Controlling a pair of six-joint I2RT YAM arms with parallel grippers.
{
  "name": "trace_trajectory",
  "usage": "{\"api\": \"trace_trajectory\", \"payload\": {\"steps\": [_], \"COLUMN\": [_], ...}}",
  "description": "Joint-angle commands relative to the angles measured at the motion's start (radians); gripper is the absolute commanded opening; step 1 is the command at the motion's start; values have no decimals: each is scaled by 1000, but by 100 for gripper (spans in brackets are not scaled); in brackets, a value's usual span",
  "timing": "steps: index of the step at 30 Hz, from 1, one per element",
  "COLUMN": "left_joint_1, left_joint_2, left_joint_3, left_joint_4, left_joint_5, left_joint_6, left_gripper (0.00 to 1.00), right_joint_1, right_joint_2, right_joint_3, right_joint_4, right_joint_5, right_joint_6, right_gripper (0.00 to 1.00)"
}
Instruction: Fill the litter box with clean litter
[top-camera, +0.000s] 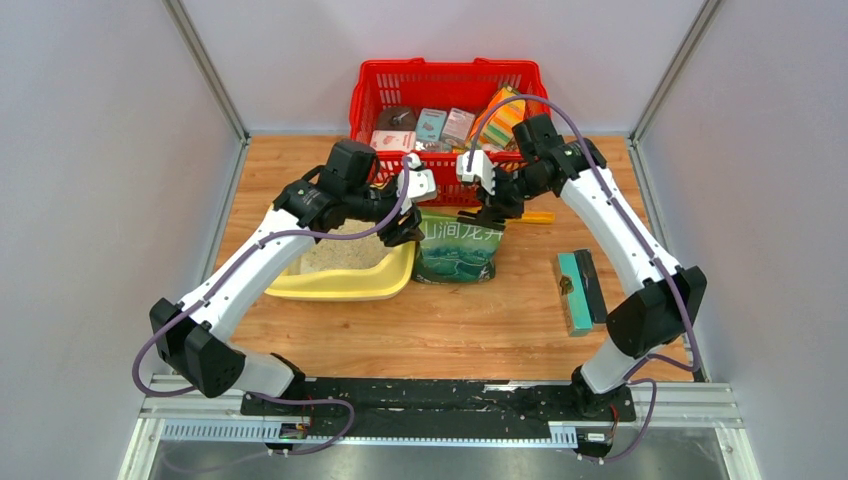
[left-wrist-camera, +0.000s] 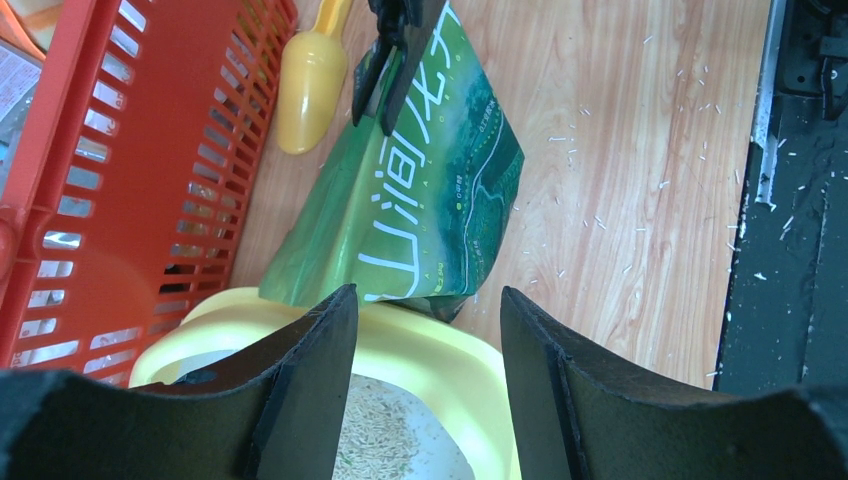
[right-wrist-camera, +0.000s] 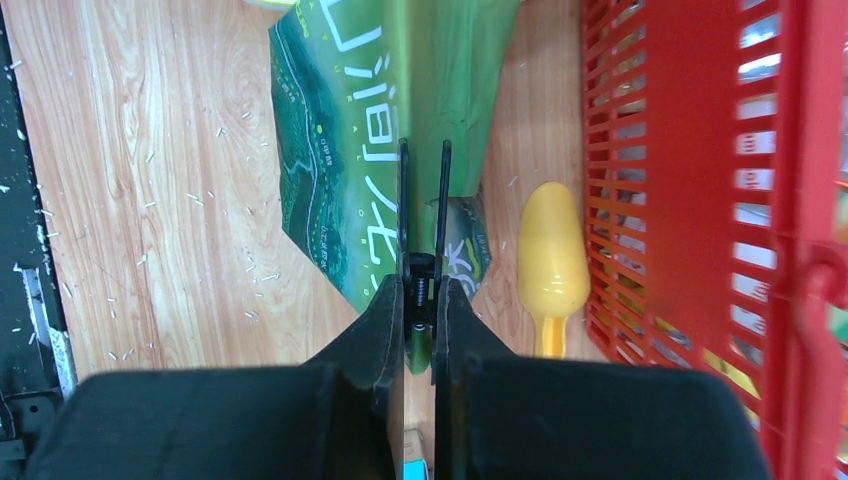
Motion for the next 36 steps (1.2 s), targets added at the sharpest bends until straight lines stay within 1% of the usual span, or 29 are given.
{"api": "trace_trajectory", "payload": {"steps": [1, 3, 5, 6, 7, 9, 10, 13, 14, 15, 16, 17, 21, 23, 27, 29, 33, 36], "left_joint_1": [1, 1, 3, 1, 1, 1, 1, 1, 1, 1, 3, 1, 1, 1, 0, 1, 3, 3], "left_joint_2": [-49, -49, -49, -49, -49, -46, -43, -40, -40, -41, -42, -43, -45, -46, -49, -52, -42, -34], "left_joint_3": [-7, -13, -19, -21, -21, -24, -27, -27, -30, -32, -32, -36, -36, -35, -41, -50, -53, -46], "left_joint_4": [2, 2, 6, 9, 11, 22, 26, 28, 25, 22, 22, 22, 13, 8, -14, -15, -9, -12], "left_joint_5": [5, 3, 3, 6, 5, -4, -13, -29, -27, -30, -30, -32, -27, -26, -40, -46, -58, -55], "left_joint_6": [-8, -5, -3, -5, -6, -19, -35, -31, -26, -25, -22, -22, -22, -17, 4, 14, 6, 4], "left_gripper": [63, 63, 62, 62, 63, 62, 63, 63, 63, 63, 63, 63, 63, 63, 63, 63, 63, 63], "right_joint_1": [1, -4, -7, -10, -8, -11, -10, -10, -10, -10, -10, -10, -15, -25, -88, -123, -166, -209], "right_joint_2": [-122, -142, -180, -196, -232, -271, -301, -309, -300, -279, -270, -262, -240, -202, -124, -87, -17, 16], "right_joint_3": [99, 86, 37, -41, -83, -176, -251, -371, -391, -411, -464, -489, -620, -663, -707, -720, -740, -723], "right_joint_4": [-60, -111, -186, -209, -252, -272, -287, -332, -352, -404, -410, -407, -309, -288, -272, -260, -177, -113], "right_joint_5": [-9, -17, -26, -30, -32, -37, -40, -53, -60, -61, -61, -54, -31, -6, 8, 20, 49, 23], "right_joint_6": [38, 27, -1, -17, -36, -79, -88, -134, -180, -212, -226, -228, -234, -246, -297, -306, -292, -265], "right_gripper": [0, 0, 0, 0, 0, 0, 0, 0, 1, 2, 3, 3, 2, 2, 3, 5, 11, 11]}}
